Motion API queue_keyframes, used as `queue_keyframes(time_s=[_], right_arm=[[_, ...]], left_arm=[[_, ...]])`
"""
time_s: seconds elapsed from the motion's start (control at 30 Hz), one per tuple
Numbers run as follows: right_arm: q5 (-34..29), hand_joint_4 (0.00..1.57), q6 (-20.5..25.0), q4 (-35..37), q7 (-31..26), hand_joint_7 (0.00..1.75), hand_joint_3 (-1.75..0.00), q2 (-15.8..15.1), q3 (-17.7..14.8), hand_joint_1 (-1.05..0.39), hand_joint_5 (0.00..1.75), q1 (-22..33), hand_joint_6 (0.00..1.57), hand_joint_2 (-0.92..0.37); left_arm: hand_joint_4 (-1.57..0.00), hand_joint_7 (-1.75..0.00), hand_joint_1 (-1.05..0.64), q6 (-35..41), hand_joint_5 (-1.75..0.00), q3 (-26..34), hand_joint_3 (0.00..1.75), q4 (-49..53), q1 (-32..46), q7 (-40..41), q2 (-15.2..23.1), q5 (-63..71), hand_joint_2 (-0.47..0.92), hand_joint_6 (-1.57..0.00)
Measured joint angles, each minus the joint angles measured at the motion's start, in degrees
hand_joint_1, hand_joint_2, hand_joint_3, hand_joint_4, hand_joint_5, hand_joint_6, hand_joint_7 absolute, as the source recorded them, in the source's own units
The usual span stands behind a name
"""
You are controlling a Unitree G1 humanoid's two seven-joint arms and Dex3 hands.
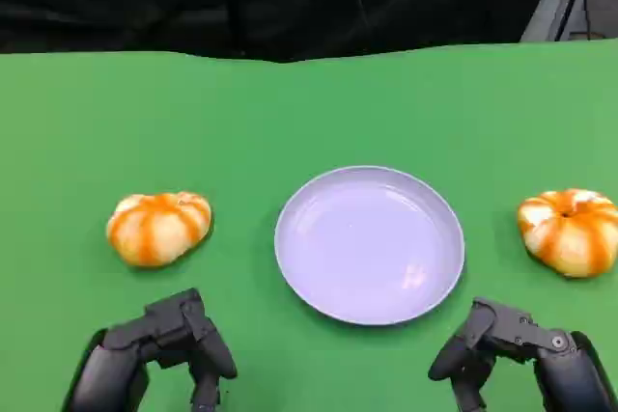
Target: Grasp the bread from the table and place it into the plate.
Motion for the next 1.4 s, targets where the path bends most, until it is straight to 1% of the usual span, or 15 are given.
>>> queue_keyframes(time_s=[0.57,0.7,0.8,0.83,0.87,0.9,0.93,1.0,1.03,1.07,1.1,1.13,1.17,1.23,1.4], right_arm=[[0.0,0.85,0.0,0.0,0.0,1.28,-1.36,0.01,0.05,-0.02,1.56,-0.1,0.86,-0.28],[-0.01,0.85,0.01,0.0,0.0,1.28,-1.37,0.03,0.12,-0.02,1.57,-0.14,0.87,-0.28],[-0.19,0.85,0.02,0.0,-0.01,1.28,-1.37,0.11,0.18,-0.02,1.57,-0.4,0.87,-0.28],[-0.22,0.85,0.02,0.0,-0.01,1.28,-1.38,0.13,0.19,-0.01,1.57,-0.48,0.87,-0.27],[-0.24,0.85,0.02,0.03,-0.03,1.28,-1.38,0.17,0.21,0.0,1.57,-0.52,0.87,-0.27],[-0.24,0.85,0.0,0.1,-0.07,1.28,-1.39,0.23,0.28,0.0,1.57,-0.53,0.87,-0.27],[-0.24,0.85,-0.03,0.22,-0.09,1.28,-1.39,0.27,0.35,0.0,1.57,-0.52,0.87,-0.27],[-0.21,0.85,-0.06,0.49,-0.17,1.28,-1.39,0.34,0.48,0.0,1.56,-0.51,0.87,-0.27],[-0.19,0.85,-0.06,0.59,-0.18,1.28,-1.39,0.4,0.57,0.01,1.56,-0.52,0.87,-0.26],[-0.2,0.85,-0.06,0.68,-0.24,1.28,-1.39,0.48,0.66,0.01,1.56,-0.55,0.87,-0.27],[-0.28,0.85,-0.06,0.73,-0.3,1.28,-1.38,0.54,0.77,0.01,1.56,-0.63,0.87,-0.27],[-0.45,0.86,-0.06,0.76,-0.37,1.28,-1.38,0.57,0.85,0.0,1.57,-0.77,0.86,-0.27],[-0.52,0.86,-0.06,0.77,-0.44,1.28,-1.38,0.59,0.88,0.0,1.57,-0.87,0.86,-0.27],[-0.51,0.85,-0.07,0.93,-0.59,1.28,-1.38,0.66,0.88,0.02,1.56,-1.13,0.86,-0.28],[0.13,0.85,-0.11,2.13,-0.61,1.29,-1.38,0.81,1.19,0.03,1.57,-1.68,0.87,-0.28]], left_arm=[[-0.84,-1.57,-0.09,-0.01,-1.75,0.06,1.5,0.43,-0.6,0.0,0.02,-0.04,0.31,-0.8],[-0.79,-1.51,-0.09,-0.01,-1.71,0.27,1.45,0.61,-0.78,0.0,0.12,-0.09,0.34,-0.77],[-0.79,-1.49,-0.08,0.04,-1.69,0.81,1.44,0.65,-1.14,0.0,0.52,-0.11,0.35,-0.77],[-0.71,-1.3,-0.06,0.09,-1.52,0.94,1.28,0.65,-1.17,0.0,0.59,-0.11,0.44,-0.71],[-0.67,-1.2,-0.05,0.57,-1.45,0.99,1.19,0.58,-1.18,-0.15,0.69,-0.48,0.49,-0.69],[-0.66,-1.15,-0.04,1.72,-1.41,1.06,1.13,0.49,-1.22,-0.4,0.96,-1.0,0.51,-0.69],[-0.62,-1.01,-0.04,2.97,-1.3,1.12,0.98,0.38,-1.22,-0.87,1.4,-1.82,0.57,-0.66],[-0.6,-0.92,-0.03,5.13,-1.24,1.36,0.88,0.04,-1.46,-1.54,2.38,-2.66,0.62,-0.65],[-0.56,-0.73,-0.08,5.93,-1.1,1.56,0.65,-0.12,-1.74,-1.72,2.78,-2.75,0.69,-0.6],[-0.55,-0.61,-0.09,7.28,-1.04,1.77,0.49,-0.57,-2.22,-1.72,3.23,-2.55,0.76,-0.62],[-0.54,-0.54,-0.1,8.67,-1.02,2.04,0.39,-1.06,-2.82,-1.71,3.75,-2.18,0.8,-0.63],[-0.51,-0.39,-0.17,10.07,-0.89,2.3,0.21,-1.66,-3.51,-1.69,4.44,-1.61,0.84,-0.59],[-0.5,-0.33,-0.19,11.58,-0.83,2.54,0.13,-2.43,-3.96,-1.38,4.98,-0.22,0.86,-0.59],[-0.42,-0.21,-0.27,15.66,-0.72,2.83,0.05,-4.02,-5.43,-0.27,6.18,3.74,0.88,-0.52],[-0.29,-0.06,-0.38,24.32,-0.55,3.63,0.01,-6.05,-11.06,0.14,10.65,12.06,0.92,-0.38]])
